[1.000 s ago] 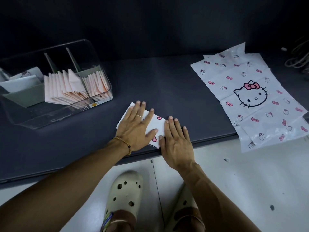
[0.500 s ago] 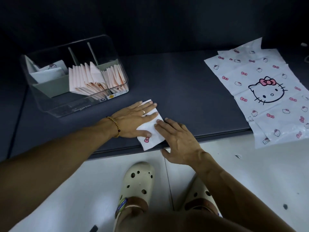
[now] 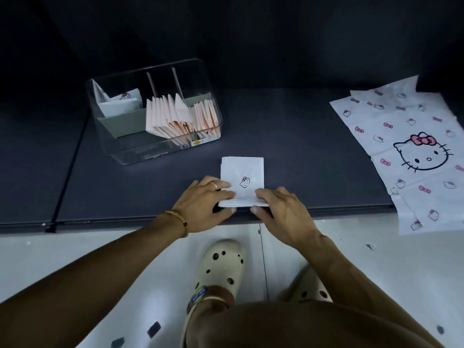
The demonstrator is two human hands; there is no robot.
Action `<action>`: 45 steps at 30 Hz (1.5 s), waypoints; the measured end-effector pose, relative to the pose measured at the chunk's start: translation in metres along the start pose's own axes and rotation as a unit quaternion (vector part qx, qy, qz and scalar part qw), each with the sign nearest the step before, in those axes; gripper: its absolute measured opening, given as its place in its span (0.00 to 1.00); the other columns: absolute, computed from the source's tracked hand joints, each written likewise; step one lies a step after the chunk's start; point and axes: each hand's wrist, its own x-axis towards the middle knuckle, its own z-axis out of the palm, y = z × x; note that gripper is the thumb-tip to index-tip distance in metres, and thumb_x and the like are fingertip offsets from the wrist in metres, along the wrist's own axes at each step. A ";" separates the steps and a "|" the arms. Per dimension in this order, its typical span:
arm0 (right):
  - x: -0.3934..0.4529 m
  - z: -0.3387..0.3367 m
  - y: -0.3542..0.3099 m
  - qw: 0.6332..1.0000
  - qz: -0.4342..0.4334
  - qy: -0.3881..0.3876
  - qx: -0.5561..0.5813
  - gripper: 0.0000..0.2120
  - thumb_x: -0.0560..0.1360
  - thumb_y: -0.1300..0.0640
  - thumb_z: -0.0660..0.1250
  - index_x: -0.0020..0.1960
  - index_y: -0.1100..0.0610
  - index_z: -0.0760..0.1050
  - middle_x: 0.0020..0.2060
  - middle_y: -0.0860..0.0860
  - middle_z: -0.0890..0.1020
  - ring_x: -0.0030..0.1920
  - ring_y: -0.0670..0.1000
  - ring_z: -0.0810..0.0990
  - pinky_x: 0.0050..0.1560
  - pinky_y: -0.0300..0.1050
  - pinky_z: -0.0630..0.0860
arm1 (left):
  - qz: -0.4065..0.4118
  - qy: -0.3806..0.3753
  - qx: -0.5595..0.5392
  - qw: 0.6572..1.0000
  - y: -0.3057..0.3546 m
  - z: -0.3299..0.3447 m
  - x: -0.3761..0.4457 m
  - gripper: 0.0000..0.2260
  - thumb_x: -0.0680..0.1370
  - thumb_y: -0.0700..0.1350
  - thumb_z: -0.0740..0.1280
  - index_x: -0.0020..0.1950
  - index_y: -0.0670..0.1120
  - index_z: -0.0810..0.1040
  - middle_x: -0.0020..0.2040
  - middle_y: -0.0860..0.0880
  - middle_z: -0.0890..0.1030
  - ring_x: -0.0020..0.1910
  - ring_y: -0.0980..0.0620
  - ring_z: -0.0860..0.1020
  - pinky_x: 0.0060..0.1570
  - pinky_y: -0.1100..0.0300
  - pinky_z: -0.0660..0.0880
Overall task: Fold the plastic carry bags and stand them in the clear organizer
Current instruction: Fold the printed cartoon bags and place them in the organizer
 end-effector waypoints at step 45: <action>0.054 0.037 0.023 0.994 0.059 -0.011 -0.091 0.28 0.80 0.48 0.38 0.78 0.55 0.53 0.78 0.48 0.53 0.78 0.51 0.48 0.75 0.52 0.42 | 0.067 0.023 0.110 0.991 0.006 0.018 0.091 0.21 0.82 0.42 0.55 0.75 0.40 0.61 0.75 0.43 0.62 0.75 0.48 0.59 0.73 0.59 0.43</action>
